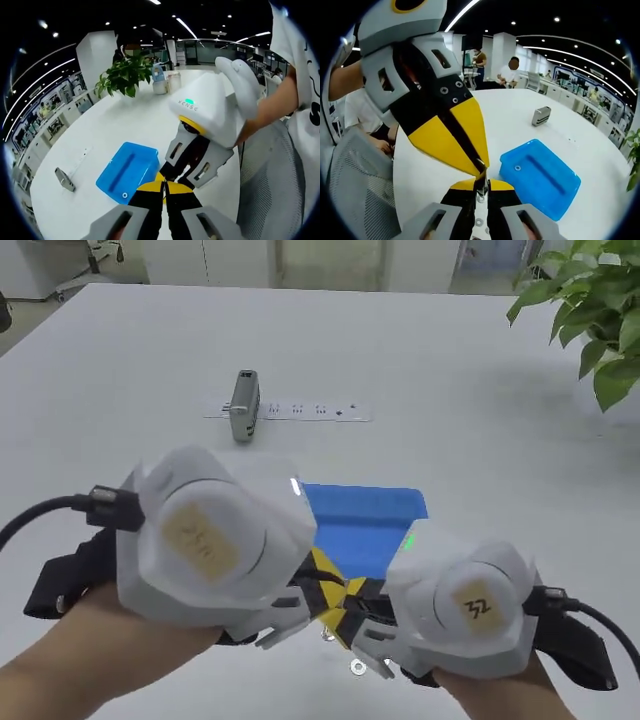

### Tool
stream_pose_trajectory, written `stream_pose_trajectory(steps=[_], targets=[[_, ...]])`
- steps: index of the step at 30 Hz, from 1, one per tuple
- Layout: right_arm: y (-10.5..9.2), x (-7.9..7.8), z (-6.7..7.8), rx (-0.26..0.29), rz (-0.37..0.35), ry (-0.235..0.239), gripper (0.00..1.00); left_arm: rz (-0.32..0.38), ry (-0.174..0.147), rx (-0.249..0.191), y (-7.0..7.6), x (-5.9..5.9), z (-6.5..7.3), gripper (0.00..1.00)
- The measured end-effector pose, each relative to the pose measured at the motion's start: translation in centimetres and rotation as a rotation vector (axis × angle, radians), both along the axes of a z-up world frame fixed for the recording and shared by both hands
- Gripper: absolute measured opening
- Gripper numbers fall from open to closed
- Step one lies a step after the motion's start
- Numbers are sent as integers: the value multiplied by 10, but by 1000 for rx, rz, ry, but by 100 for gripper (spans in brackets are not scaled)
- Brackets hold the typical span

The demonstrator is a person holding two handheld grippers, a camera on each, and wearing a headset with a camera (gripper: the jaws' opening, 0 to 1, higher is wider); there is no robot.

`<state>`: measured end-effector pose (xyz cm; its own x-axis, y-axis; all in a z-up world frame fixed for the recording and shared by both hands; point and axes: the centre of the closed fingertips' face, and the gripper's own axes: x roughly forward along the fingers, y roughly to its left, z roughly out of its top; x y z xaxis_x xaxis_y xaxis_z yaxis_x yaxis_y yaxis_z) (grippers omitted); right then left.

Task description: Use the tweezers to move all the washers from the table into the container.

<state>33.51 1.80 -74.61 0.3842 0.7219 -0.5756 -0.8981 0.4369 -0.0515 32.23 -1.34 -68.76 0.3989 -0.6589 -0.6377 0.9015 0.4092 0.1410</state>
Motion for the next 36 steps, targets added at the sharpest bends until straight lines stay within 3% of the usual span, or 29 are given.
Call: stream_pose_trajectory(steps=[3,5,10,16,20,22,24,29,32,36], targets=[[1,1,5,7,5,-6,3,43,21,-22,3,3,0,0],[2,3,10,20,4,-11,3,59,18,-20,6,5,-1,0],[2,8,17,22,11,-25,3,136,22,-99,10,12,6,1],[1,16,26,24,25,-45,3,280,16,-196,29,20,12,19],[2,24,33,43,31,-51,3,346,12,-225,45,13,6,26],[4,30,38,60,27,-53,3,390,12,-237,53,8,2,35],[6,36,42,70,24,-64,3,415,7,-239,60,2,-2,42],[9,54,48,76,18,-91,3,468,19,-226,71,-12,-12,49],[9,63,48,81,9,-94,3,497,22,-240,74,-19,-15,53],[11,73,40,83,1,-80,3,538,20,-228,80,-29,-22,55]])
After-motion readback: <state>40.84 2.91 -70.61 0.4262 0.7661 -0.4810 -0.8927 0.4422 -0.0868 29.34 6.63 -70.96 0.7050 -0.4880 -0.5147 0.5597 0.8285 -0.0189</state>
